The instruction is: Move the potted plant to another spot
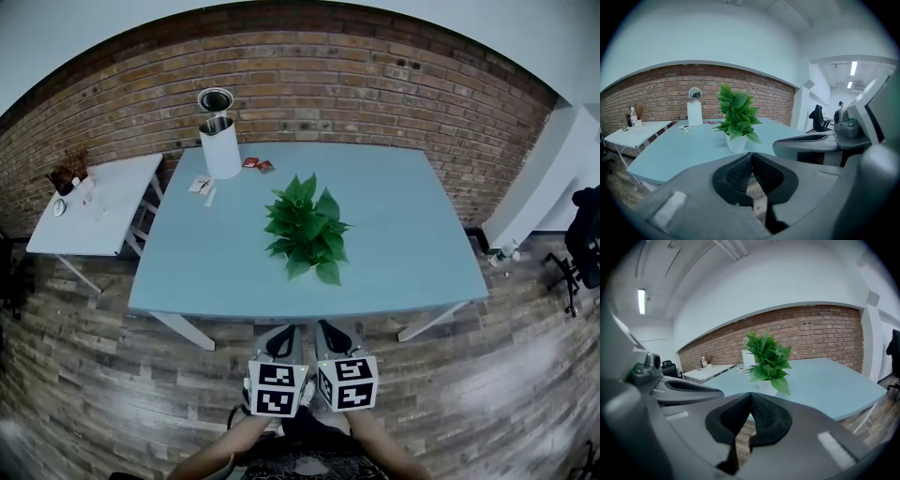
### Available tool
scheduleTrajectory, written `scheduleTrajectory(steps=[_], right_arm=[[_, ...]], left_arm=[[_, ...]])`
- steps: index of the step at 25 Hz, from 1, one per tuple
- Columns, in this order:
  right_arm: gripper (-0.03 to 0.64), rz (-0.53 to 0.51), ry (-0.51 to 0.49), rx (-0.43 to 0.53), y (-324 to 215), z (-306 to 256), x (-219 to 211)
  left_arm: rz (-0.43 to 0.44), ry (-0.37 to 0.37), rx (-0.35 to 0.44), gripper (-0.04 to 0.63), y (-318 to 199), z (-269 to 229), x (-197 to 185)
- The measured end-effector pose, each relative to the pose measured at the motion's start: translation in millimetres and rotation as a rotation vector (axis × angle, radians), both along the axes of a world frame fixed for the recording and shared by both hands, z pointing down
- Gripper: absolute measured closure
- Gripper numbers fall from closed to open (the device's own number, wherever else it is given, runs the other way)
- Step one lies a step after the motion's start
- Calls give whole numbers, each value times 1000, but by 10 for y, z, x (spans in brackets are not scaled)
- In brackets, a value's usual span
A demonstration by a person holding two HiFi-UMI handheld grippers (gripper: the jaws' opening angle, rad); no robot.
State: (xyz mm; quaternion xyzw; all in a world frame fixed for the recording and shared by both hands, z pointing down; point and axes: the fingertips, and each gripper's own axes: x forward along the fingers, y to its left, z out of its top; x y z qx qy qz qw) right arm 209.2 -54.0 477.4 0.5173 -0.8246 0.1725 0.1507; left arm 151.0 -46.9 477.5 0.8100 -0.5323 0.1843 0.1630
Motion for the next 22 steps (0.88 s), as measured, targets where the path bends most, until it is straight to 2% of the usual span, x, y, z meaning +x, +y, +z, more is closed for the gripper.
scheduleTrajectory(steps=[22], right_arm=[[612, -13, 1, 27, 334, -77, -86]], left_arm=[[4, 14, 15, 595, 339, -38, -39]])
